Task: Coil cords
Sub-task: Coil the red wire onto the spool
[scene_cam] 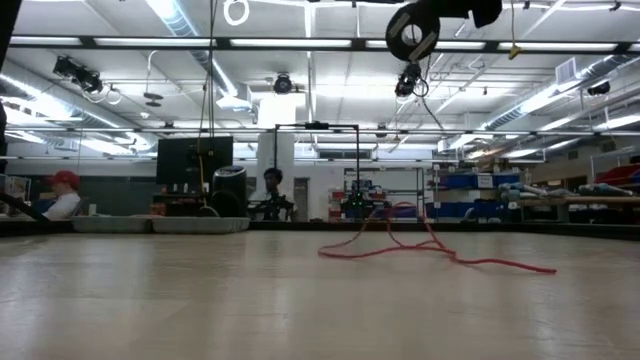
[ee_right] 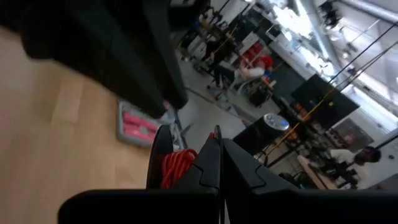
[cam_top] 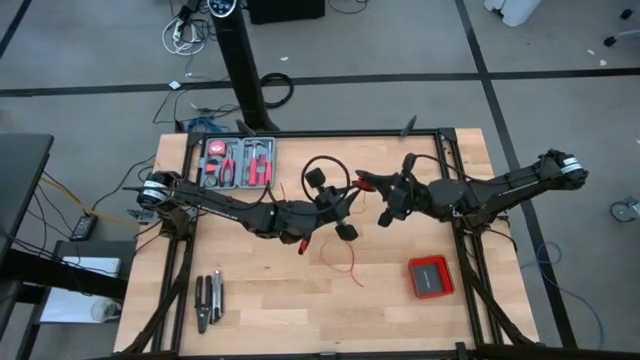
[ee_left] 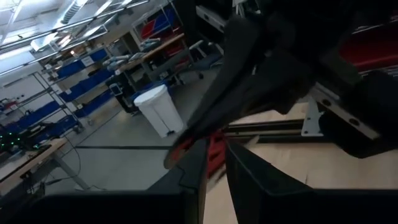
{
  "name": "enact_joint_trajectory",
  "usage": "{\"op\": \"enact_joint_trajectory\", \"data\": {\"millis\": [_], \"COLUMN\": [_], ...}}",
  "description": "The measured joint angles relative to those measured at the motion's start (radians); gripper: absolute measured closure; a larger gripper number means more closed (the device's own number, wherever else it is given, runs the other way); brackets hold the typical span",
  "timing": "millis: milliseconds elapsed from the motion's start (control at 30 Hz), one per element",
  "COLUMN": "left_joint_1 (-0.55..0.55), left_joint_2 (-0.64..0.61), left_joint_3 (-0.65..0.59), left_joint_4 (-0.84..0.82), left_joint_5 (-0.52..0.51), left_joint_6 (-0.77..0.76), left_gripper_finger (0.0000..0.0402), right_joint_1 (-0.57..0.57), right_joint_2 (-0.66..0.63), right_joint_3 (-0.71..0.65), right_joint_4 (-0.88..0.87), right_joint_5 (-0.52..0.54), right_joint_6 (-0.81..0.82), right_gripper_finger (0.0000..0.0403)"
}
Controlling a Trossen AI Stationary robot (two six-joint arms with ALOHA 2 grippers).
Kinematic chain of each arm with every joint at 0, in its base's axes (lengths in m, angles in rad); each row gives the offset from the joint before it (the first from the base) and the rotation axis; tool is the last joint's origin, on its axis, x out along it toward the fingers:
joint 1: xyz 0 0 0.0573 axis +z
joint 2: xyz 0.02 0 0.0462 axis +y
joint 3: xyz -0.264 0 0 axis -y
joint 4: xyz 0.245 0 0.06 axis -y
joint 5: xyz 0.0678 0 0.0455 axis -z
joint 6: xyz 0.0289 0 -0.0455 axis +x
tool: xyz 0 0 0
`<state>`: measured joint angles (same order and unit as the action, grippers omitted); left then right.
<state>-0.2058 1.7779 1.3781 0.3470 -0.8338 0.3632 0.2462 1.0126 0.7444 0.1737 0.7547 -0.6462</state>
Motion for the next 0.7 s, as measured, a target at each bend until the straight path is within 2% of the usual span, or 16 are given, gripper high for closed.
{"op": "enact_joint_trajectory", "data": {"millis": [300, 500, 700], "left_joint_1": [-0.015, -0.019, -0.025], "left_joint_2": [0.0, 0.001, 0.001], "left_joint_3": [0.0, 0.0, 0.0], "left_joint_4": [-0.011, -0.095, -0.121], "left_joint_5": [-0.026, -0.042, -0.066], "left_joint_6": [0.005, -0.039, -0.053], "left_gripper_finger": [0.0339, 0.0339, 0.0339], "right_joint_1": [0.0, 0.02, 0.048], "right_joint_2": [0.0, -0.004, -0.038], "right_joint_3": [0.0, 0.0, 0.0], "right_joint_4": [0.037, 0.033, -0.03], "right_joint_5": [0.001, 0.004, -0.023], "right_joint_6": [-0.031, -0.046, 0.019], "right_gripper_finger": [0.0403, 0.0403, 0.0403]}}
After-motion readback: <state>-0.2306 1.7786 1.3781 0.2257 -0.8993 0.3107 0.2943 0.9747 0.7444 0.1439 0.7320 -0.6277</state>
